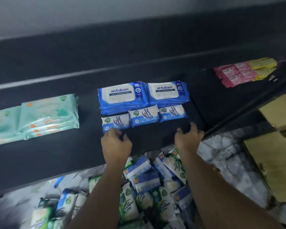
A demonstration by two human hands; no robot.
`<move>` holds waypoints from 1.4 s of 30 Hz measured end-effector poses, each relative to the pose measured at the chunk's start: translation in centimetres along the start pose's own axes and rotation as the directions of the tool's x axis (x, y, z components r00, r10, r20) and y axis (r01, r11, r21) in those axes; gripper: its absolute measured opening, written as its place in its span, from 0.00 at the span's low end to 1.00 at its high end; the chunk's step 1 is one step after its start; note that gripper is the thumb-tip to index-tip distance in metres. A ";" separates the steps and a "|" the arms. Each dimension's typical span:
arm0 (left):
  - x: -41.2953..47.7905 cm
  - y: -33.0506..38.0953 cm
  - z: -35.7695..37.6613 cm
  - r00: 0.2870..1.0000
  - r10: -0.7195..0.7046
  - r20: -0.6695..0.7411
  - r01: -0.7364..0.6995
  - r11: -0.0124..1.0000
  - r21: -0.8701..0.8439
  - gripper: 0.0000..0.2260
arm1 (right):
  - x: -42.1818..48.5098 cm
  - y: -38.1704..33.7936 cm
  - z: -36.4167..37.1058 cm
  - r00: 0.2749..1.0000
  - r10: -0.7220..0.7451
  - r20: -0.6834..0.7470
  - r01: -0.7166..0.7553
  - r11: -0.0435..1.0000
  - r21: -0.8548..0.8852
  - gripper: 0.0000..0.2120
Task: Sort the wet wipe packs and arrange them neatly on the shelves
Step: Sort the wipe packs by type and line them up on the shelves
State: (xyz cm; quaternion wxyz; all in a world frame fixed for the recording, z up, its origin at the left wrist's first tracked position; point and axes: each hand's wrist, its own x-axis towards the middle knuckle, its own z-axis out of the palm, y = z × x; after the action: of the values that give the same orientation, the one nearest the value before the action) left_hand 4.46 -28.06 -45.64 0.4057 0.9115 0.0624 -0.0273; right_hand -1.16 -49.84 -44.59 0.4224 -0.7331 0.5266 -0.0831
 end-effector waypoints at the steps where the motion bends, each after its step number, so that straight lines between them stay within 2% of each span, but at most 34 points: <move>1: -1.5 -1.1 -0.5 0.999 -0.025 0.037 0.024 0.999 0.028 0.08 | -1.4 0.9 -0.4 1.000 0.026 0.010 -0.026 1.000 -0.009 0.27; 3: -4.8 -2.8 -1.7 0.989 -0.060 0.132 0.041 0.989 0.144 0.11 | -4.3 2.5 -1.7 0.996 0.063 0.055 -0.062 0.998 -0.021 0.19; 5: -7.8 -3.8 -2.7 0.978 -0.024 0.208 -0.030 0.967 0.252 0.15 | -7.2 4.6 -2.9 0.980 0.090 0.175 -0.070 0.991 -0.115 0.12; 8: -10.4 -3.8 -4.1 0.961 0.039 0.275 -0.126 0.943 0.307 0.19 | -10.7 8.1 -4.2 0.935 0.145 0.322 -0.079 0.975 -0.210 0.16; 11: -11.9 -3.0 -5.4 0.915 0.051 0.399 -0.228 0.882 0.412 0.23 | -12.0 11.2 -5.3 0.917 0.175 0.359 -0.115 0.976 -0.184 0.15; 13: -13.4 -2.8 -6.1 0.884 0.052 0.465 -0.263 0.878 0.400 0.22 | -12.7 11.9 -6.7 0.917 0.156 0.366 -0.102 0.981 -0.164 0.15; 16: -15.4 -2.8 -7.0 0.847 0.042 0.530 -0.273 0.889 0.367 0.20 | -13.3 12.6 -8.1 0.924 0.147 0.352 -0.074 0.974 -0.214 0.07; 18: -16.2 -3.0 -7.5 0.827 -0.002 0.562 -0.263 0.882 0.390 0.17 | -13.5 12.9 -8.9 0.908 0.117 0.401 -0.015 0.968 -0.249 0.16; 21: -16.4 -3.3 -7.2 0.821 0.014 0.570 -0.262 0.897 0.355 0.15 | -13.8 12.6 -10.2 0.861 0.113 0.496 0.036 0.959 -0.280 0.05; 24: -15.8 -3.8 -5.6 0.815 0.041 0.579 -0.282 0.900 0.333 0.21 | -13.1 12.8 -9.8 0.867 0.057 0.495 0.117 0.943 -0.313 0.17; 26: -15.3 -4.5 -4.2 0.799 0.048 0.599 -0.300 0.896 0.328 0.26 | -12.4 13.0 -9.1 0.863 0.027 0.505 0.171 0.925 -0.341 0.20; 29: -14.4 -4.8 -2.1 0.766 0.045 0.642 -0.360 0.857 0.369 0.30 | -11.6 13.5 -8.6 0.806 -0.023 0.591 0.360 0.812 -0.459 0.25; 32: -13.3 -5.2 -0.1 0.722 0.067 0.689 -0.480 0.766 0.427 0.32 | -10.7 14.7 -8.1 0.741 -0.031 0.670 0.584 0.522 -0.621 0.33; 34: -12.9 -5.4 0.8 0.708 0.067 0.703 -0.543 0.689 0.480 0.32 | -10.3 15.6 -7.5 0.726 -0.024 0.687 0.642 0.380 -0.666 0.40; 37: -12.6 -5.9 1.9 0.724 0.094 0.684 -0.592 0.595 0.544 0.32 | -10.2 16.5 -6.4 0.732 -0.042 0.680 0.647 0.356 -0.674 0.44; 40: -12.1 -6.3 2.7 0.712 0.084 0.697 -0.600 0.589 0.541 0.34 | -9.7 16.6 -5.9 0.746 -0.105 0.658 0.648 0.342 -0.680 0.36; 42: -12.0 -6.5 2.8 0.685 0.055 0.726 -0.614 0.581 0.535 0.35 | -9.4 16.6 -5.9 0.749 -0.086 0.657 0.638 0.364 -0.679 0.34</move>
State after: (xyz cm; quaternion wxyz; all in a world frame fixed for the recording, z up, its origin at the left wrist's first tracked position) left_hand -8.30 -26.95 -51.09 -0.0137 0.9183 -0.2838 -0.2759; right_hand -20.20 -46.53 -49.63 0.0749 -0.9340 0.1708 0.3047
